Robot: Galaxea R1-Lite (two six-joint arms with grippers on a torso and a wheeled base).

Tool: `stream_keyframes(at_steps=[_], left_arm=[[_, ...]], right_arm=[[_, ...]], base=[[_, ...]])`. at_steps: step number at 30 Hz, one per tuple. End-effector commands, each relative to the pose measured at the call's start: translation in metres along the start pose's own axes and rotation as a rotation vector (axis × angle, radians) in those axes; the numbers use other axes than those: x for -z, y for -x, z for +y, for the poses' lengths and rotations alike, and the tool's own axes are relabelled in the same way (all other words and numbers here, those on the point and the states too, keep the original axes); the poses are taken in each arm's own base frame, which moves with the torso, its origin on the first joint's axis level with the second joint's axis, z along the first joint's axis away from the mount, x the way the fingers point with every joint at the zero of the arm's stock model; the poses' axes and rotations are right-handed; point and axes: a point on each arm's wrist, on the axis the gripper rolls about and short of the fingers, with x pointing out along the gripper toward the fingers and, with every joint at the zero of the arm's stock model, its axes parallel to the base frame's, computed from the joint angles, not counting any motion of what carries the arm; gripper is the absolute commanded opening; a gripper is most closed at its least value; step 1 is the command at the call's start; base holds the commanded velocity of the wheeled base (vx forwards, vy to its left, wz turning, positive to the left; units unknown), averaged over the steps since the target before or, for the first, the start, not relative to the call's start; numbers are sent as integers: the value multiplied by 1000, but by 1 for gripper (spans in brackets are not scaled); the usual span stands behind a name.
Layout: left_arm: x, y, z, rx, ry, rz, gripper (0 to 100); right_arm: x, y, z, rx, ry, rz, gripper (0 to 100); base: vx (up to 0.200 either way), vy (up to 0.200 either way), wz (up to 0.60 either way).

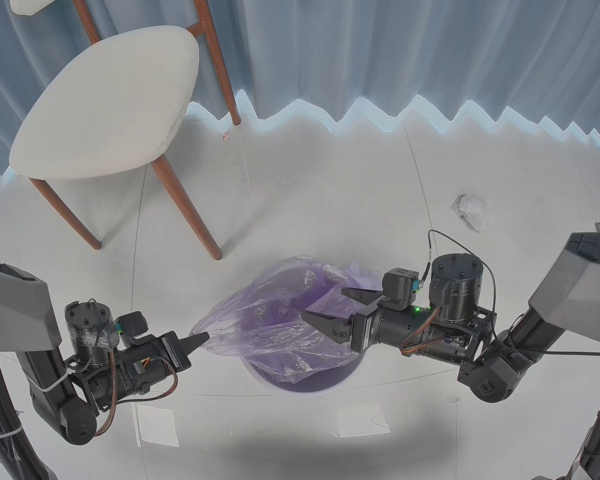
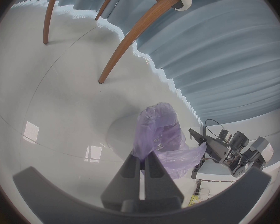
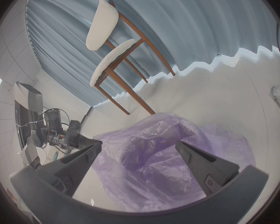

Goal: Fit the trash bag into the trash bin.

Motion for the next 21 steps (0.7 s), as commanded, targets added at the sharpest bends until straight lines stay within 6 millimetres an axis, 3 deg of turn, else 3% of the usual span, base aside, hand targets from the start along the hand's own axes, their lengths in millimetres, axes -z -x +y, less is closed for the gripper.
stream_keyframes(at_steps=[1,8,9,16,21], left_arm=[[0,-1,1,-2,2,1,0],[-2,-1,3,-9,4,-7,0],[-2,-2,3,-9,4,-7,0],[0,-2,5,-18,7,0,0],[7,-6,13,-47,16,33,0]], right_arm=[[6,4,7,-21,-1,25,100],[17,10,14,-63,5,36,100],[19,11,14,-63,5,44,0],[28,19,21,-65,8,52,0],[59,30,46,-124,6,144,0]], base=[[0,0,0],[0,0,0],[0,0,0],[0,0,0],[0,0,0]])
